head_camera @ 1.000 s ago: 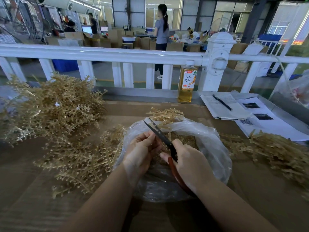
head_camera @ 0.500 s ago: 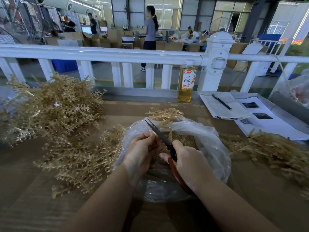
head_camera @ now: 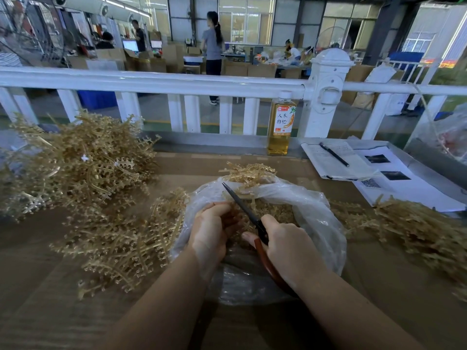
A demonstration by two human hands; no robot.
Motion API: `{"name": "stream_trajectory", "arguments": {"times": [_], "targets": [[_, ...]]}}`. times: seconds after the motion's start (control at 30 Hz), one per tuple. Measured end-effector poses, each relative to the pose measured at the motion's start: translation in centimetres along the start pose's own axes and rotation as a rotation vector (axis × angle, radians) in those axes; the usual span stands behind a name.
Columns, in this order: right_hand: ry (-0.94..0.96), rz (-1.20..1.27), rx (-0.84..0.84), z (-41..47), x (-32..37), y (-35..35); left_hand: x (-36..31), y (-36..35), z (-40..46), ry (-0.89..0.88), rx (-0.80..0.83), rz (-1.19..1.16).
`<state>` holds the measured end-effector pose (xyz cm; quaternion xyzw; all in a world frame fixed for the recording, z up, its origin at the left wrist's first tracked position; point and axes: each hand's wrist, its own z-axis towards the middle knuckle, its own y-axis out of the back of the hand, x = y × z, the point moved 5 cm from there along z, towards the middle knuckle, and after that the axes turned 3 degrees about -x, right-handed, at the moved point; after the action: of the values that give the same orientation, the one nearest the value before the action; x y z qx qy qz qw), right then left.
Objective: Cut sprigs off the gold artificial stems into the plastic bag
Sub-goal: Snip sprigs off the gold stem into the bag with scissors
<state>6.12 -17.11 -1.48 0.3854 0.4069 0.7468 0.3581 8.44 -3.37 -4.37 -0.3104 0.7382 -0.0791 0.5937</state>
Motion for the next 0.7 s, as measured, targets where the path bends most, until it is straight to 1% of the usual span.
{"name": "stream_trajectory", "arguments": {"times": [0.1, 0.17, 0.3, 0.4, 0.5, 0.57, 0.63, 0.7], "targets": [[-0.004, -0.007, 0.009, 0.0, 0.0, 0.1, 0.0, 0.0, -0.1, -0.003, -0.039, -0.021], [-0.014, 0.023, -0.006, -0.1, 0.0, 0.2, 0.0, 0.0, -0.1, -0.003, -0.034, -0.027], [-0.047, 0.139, -0.130, 0.0, -0.1, 1.4, -0.3, 0.2, -0.2, -0.021, 0.002, -0.065], [-0.072, 0.221, -0.190, 0.3, 0.1, 2.0, -0.5, -0.1, -0.3, -0.028, 0.009, -0.045], [-0.084, 0.323, -0.231, 0.7, 0.3, 2.3, -1.1, -0.4, -0.4, -0.040, 0.021, -0.081], [-0.088, 0.392, -0.238, 1.0, 0.5, 2.5, -1.5, -0.8, -0.8, -0.049, 0.064, -0.089], [-0.098, 0.446, -0.227, 1.4, 0.8, 2.5, -1.7, -1.5, -1.5, -0.046, 0.156, -0.102], [-0.101, 0.449, -0.220, 1.7, 1.0, 2.5, -1.7, -2.2, -2.2, -0.037, 0.253, -0.088]]}}
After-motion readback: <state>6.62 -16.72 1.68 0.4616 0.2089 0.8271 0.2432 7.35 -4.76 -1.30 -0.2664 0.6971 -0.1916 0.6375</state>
